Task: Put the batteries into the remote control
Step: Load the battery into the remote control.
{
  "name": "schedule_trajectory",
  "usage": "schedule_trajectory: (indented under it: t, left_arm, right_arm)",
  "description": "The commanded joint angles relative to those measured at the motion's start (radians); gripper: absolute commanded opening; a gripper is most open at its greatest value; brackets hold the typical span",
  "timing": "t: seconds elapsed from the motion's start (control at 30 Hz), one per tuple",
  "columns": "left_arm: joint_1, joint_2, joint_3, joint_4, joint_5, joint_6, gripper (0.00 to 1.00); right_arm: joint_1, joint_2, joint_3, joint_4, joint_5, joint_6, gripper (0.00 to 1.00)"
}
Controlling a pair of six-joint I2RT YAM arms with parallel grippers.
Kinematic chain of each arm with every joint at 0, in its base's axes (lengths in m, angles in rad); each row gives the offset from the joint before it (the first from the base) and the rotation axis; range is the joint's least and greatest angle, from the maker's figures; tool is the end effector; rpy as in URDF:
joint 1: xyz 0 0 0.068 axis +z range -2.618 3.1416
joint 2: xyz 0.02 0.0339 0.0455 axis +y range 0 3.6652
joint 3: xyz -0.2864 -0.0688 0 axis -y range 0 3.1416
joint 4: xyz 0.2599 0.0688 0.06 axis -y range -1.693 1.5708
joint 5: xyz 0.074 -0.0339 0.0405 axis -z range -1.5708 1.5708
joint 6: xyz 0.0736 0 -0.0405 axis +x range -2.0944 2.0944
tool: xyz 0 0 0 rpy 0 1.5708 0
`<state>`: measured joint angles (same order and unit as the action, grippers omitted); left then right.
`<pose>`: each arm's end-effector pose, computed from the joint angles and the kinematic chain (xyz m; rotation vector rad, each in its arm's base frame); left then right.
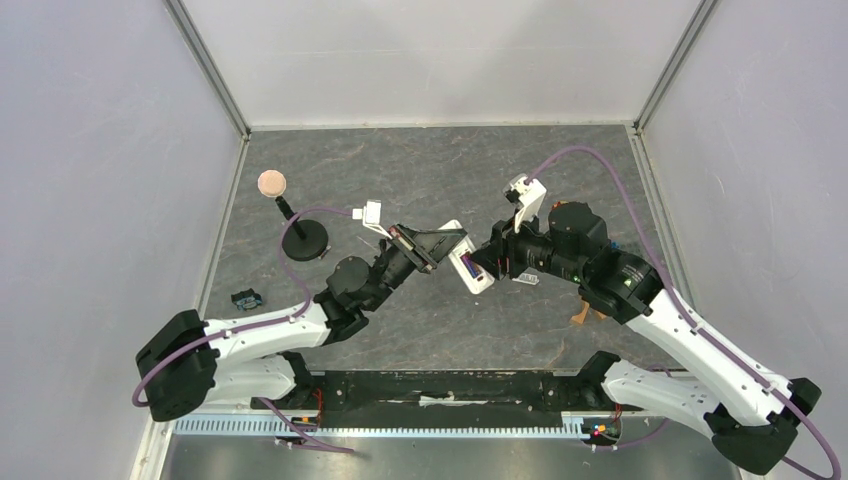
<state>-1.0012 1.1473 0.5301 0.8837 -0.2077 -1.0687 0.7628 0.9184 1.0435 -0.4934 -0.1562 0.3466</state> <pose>0.1691 -0.2359 0.3116 -0.2531 1.4797 -1.5957 0.1608 0.1695 0.3802 -0.5278 1.9703 0.8714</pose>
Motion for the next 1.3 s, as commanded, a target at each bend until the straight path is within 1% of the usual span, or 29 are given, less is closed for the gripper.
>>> schedule_trajectory:
  t: [0.0,0.17,0.43,0.57,0.67,0.77,0.9,1.07,1.2,1.27]
  left_arm:
    - [-0.005,0.006,0.042,0.052,-0.007,-0.033,0.02]
    - [-0.005,0.019,0.045,0.075,-0.005,-0.045,0.02]
    - [-0.005,0.052,0.041,0.131,-0.001,-0.066,0.02]
    - [-0.005,0.057,0.040,0.138,0.000,-0.064,0.02]
    - [-0.005,0.038,0.039,0.097,-0.008,-0.038,0.02]
    - [-0.005,-0.007,0.037,0.007,-0.032,0.018,0.02]
    - [-0.004,-0.094,0.042,-0.190,-0.092,0.121,0.02]
    - [-0.005,-0.229,0.046,-0.494,-0.228,0.215,0.02]
    - [-0.004,-0.356,0.047,-0.726,-0.317,0.266,0.02]
    - [-0.004,-0.418,0.060,-0.836,-0.349,0.293,0.02]
  right_arm:
    - [0.006,0.003,-0.022,0.017,0.003,0.004,0.41]
    - [0.016,0.004,-0.032,0.020,-0.009,0.002,0.41]
    - [0.025,0.005,-0.054,0.036,-0.071,-0.005,0.41]
    - [0.024,0.006,-0.051,0.024,-0.033,0.009,0.41]
    - [0.024,0.003,-0.022,0.004,0.026,0.032,0.42]
    - [0.024,0.003,0.023,-0.020,0.075,0.059,0.49]
    - [0.025,-0.007,0.073,-0.021,0.111,0.090,0.57]
    - [0.024,-0.001,0.114,-0.009,0.176,0.128,0.61]
    - [0.022,0.038,0.080,0.019,0.223,0.158,0.62]
    - [0.023,0.064,0.039,0.066,0.228,0.162,0.63]
